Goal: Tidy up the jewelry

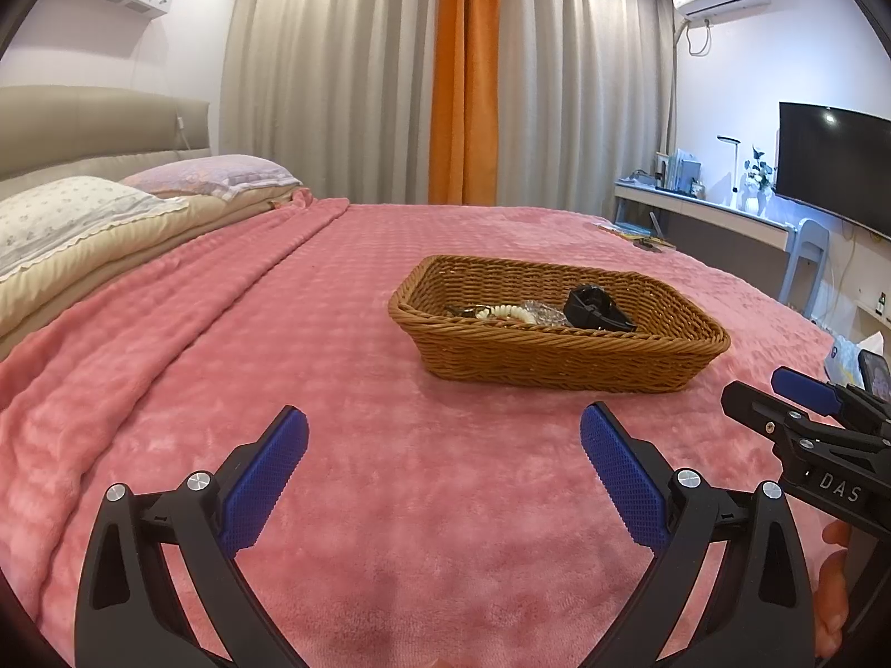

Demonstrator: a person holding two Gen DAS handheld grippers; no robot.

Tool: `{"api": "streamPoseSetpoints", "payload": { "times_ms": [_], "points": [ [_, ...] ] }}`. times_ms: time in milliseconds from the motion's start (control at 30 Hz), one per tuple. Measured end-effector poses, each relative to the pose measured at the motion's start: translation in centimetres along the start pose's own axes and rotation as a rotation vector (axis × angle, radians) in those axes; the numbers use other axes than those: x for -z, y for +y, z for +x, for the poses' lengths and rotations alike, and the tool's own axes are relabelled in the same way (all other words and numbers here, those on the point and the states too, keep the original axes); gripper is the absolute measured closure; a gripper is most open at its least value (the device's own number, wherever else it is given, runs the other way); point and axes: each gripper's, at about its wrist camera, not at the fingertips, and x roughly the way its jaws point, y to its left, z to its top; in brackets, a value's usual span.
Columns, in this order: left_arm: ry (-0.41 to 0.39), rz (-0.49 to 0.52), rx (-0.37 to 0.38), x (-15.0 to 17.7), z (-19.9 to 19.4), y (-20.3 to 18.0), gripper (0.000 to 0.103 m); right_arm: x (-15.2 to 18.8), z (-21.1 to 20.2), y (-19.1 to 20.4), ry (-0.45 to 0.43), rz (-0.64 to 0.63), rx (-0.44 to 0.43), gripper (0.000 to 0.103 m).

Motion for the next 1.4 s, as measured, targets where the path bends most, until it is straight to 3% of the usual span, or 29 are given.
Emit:
{"api": "streamPoseSetpoints", "payload": {
  "times_ms": [1200, 1400],
  "points": [
    [-0.003, 0.018, 0.000, 0.04, -0.08, -0.14, 0.008, -0.02, -0.02, 0.04, 0.001, -0.001, 0.000, 0.033],
    [0.038, 0.008, -0.002, 0.16, 0.41, 0.34, 0.008, -0.02, -0.03, 0.04, 0.001, 0.000, 0.000, 0.033]
  ]
}}
